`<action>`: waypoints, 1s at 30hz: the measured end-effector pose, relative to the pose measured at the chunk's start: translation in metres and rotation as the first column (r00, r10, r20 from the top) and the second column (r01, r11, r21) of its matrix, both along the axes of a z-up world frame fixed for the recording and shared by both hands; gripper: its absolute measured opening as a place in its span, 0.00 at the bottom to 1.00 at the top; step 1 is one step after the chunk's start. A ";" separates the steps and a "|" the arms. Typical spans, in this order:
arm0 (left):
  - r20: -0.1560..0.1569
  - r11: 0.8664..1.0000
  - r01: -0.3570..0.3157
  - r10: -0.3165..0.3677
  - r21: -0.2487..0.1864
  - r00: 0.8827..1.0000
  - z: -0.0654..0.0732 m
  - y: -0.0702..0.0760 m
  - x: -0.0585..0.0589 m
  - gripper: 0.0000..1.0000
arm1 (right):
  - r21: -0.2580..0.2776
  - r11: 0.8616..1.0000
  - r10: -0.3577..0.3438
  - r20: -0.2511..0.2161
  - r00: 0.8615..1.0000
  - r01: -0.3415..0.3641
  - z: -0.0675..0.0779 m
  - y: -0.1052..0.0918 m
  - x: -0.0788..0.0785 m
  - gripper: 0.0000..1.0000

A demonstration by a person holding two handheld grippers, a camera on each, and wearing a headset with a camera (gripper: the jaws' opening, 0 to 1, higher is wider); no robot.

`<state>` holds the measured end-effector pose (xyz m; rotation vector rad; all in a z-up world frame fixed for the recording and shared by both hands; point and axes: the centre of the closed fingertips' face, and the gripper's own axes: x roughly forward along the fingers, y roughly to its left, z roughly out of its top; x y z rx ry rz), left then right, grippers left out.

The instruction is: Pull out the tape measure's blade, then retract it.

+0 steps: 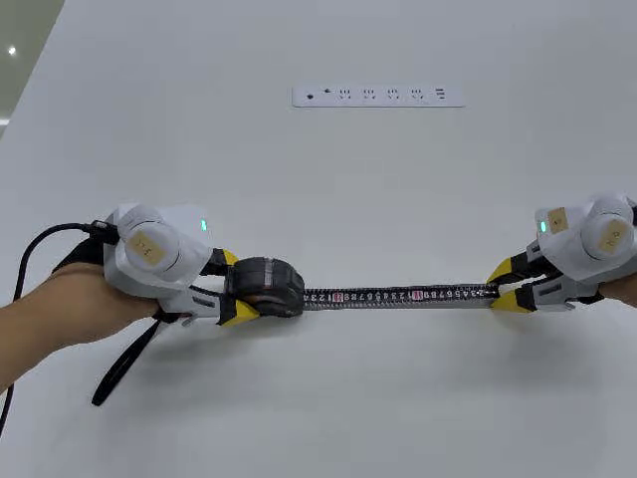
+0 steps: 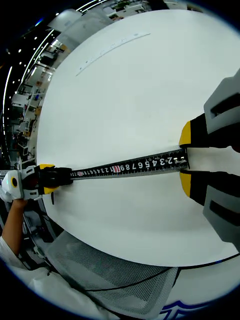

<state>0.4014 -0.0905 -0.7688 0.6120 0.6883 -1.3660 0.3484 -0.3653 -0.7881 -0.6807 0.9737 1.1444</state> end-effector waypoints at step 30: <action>0.033 0.983 -0.157 0.161 -0.091 0.986 0.030 0.024 0.002 0.47 | 0.118 0.974 -0.196 0.020 0.980 0.192 0.028 0.015 -0.010 0.42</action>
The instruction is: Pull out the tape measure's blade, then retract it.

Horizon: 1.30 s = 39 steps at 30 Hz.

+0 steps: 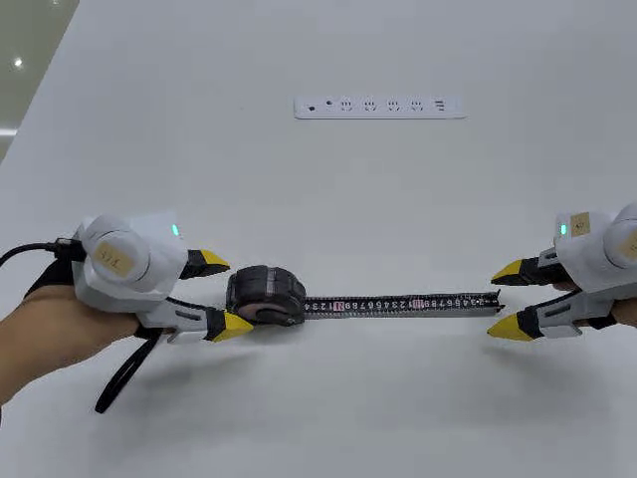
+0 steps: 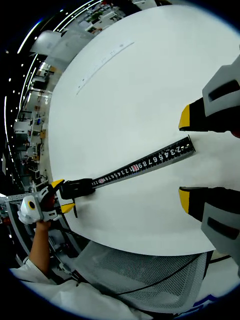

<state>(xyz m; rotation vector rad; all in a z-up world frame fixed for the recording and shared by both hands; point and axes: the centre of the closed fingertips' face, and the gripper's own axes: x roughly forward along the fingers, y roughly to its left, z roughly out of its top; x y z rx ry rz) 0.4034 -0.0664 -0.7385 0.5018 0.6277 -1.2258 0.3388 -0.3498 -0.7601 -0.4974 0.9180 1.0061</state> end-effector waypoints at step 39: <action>-0.026 0.897 -0.428 0.428 -0.111 0.903 0.036 0.107 -0.061 0.67 | 0.175 0.957 -0.253 0.127 0.959 0.229 0.063 0.014 -0.043 0.73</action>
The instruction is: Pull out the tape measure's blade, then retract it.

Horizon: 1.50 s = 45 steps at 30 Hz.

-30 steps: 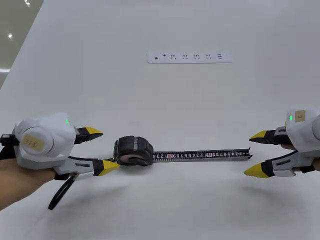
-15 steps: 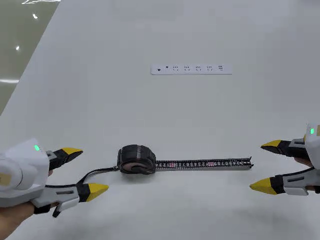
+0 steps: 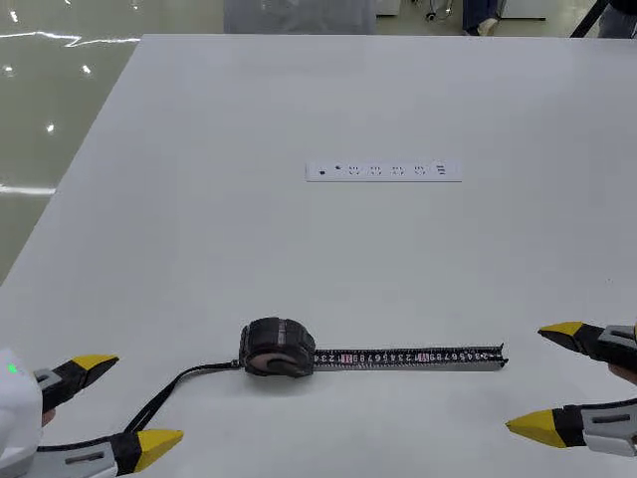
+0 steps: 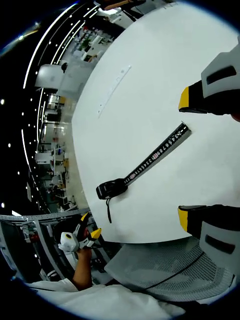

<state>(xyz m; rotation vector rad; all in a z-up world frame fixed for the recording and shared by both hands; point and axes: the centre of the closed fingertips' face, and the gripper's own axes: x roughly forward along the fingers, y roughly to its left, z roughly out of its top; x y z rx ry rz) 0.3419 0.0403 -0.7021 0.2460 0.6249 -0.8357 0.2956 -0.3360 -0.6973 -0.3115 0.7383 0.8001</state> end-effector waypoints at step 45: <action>-0.069 0.989 -0.123 0.117 -0.086 0.991 -0.020 0.024 -0.066 0.85 | 0.089 0.978 -0.188 0.009 0.982 0.186 -0.021 0.001 -0.065 0.89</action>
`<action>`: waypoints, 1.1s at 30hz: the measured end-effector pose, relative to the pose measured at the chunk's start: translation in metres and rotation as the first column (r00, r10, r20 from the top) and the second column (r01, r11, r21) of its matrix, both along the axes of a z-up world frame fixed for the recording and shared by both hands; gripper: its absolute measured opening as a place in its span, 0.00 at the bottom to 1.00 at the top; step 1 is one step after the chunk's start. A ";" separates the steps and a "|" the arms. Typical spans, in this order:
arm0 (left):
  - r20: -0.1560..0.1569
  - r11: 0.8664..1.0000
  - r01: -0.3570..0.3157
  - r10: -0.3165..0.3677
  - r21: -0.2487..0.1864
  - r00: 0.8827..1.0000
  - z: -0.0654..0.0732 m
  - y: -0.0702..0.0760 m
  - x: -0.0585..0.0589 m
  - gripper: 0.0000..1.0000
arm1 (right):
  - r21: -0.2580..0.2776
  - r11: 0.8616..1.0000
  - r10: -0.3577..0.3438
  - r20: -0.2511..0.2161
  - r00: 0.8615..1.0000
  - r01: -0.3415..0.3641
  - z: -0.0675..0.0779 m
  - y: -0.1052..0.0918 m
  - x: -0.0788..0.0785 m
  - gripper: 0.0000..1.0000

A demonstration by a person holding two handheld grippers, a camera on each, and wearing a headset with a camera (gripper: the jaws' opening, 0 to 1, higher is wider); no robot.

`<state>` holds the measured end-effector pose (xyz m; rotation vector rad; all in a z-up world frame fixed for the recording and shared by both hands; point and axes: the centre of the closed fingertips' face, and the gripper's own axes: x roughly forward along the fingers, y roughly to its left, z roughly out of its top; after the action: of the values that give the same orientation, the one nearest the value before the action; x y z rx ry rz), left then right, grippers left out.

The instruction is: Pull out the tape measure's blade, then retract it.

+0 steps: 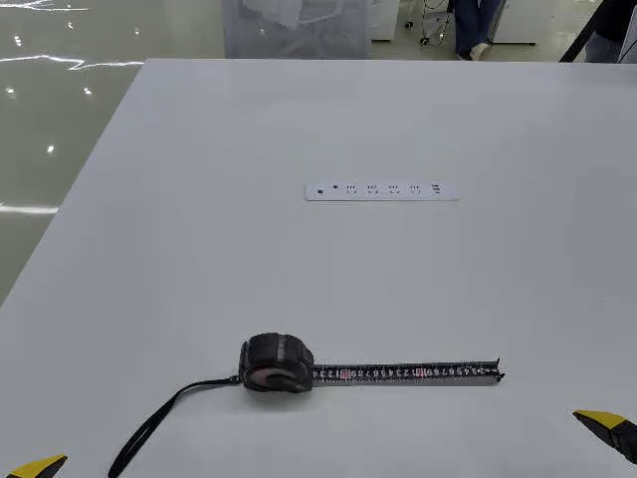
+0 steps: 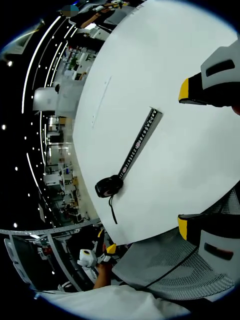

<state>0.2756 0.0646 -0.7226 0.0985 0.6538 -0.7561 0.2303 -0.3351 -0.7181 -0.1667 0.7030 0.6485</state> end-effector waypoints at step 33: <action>0.011 1.000 0.016 -0.016 -0.017 1.000 0.010 -0.015 0.002 0.84 | 0.003 1.000 -0.023 0.009 1.000 0.023 -0.001 -0.002 -0.001 0.90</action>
<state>0.2775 0.0494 -0.7126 0.0926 0.6373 -0.7762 0.2294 -0.3375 -0.7195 -0.1584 0.6941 0.6265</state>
